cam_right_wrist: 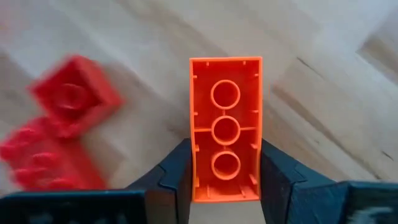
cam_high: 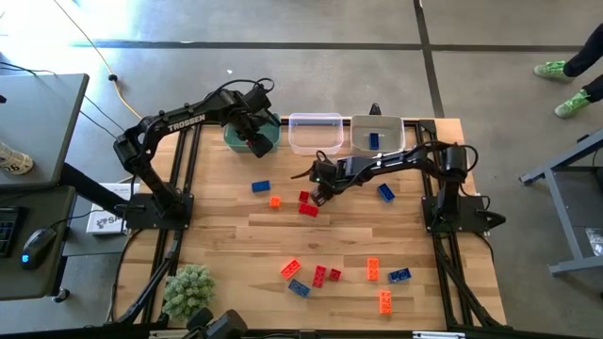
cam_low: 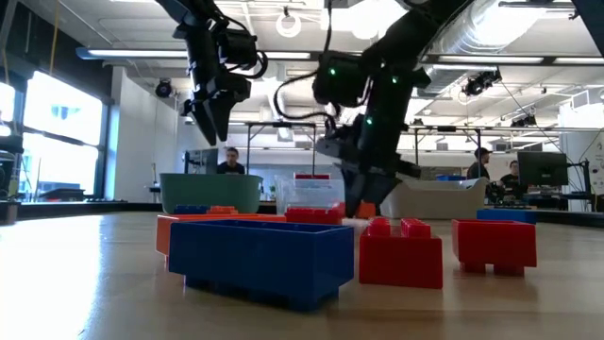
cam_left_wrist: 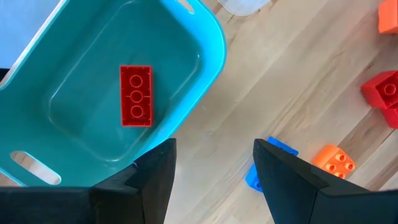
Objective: Sort & place blocks by color
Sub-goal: Put the orange game piece into the transparent bin
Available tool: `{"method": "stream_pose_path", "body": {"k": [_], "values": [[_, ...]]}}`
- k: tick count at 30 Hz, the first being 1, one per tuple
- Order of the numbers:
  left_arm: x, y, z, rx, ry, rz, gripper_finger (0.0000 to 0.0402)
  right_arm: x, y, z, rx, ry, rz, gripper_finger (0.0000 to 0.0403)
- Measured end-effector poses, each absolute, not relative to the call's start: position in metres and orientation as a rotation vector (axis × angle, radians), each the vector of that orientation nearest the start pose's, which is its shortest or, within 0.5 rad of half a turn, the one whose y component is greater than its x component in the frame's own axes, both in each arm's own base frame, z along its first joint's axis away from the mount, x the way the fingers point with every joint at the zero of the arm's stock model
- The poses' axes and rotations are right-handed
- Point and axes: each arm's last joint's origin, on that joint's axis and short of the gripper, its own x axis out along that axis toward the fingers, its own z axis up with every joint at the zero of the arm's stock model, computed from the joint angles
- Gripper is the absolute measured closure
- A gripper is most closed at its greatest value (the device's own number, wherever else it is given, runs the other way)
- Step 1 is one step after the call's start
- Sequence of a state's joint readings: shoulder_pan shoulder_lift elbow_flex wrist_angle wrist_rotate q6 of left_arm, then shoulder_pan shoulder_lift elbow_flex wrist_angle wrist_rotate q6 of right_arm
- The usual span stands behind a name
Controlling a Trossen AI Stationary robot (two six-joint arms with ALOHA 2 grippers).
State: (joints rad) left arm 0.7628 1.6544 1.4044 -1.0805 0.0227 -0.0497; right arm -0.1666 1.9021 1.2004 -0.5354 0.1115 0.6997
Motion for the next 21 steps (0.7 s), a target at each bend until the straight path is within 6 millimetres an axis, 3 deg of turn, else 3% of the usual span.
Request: {"method": "stream_pose_path", "body": {"k": [10,15,21], "values": [[0.23,0.219,0.27,-0.56,1.242,0.658,0.0197,0.385,-0.082,0.206,0.596,0.947,-0.659,0.029],[0.231,0.217,0.27,-0.55,1.244,0.648,0.0197,0.391,-0.107,0.233,0.56,0.843,-0.712,0.029],[0.238,0.21,0.27,-0.489,1.263,0.591,0.0197,0.386,-0.142,0.248,0.56,0.771,-0.783,0.029]]}}
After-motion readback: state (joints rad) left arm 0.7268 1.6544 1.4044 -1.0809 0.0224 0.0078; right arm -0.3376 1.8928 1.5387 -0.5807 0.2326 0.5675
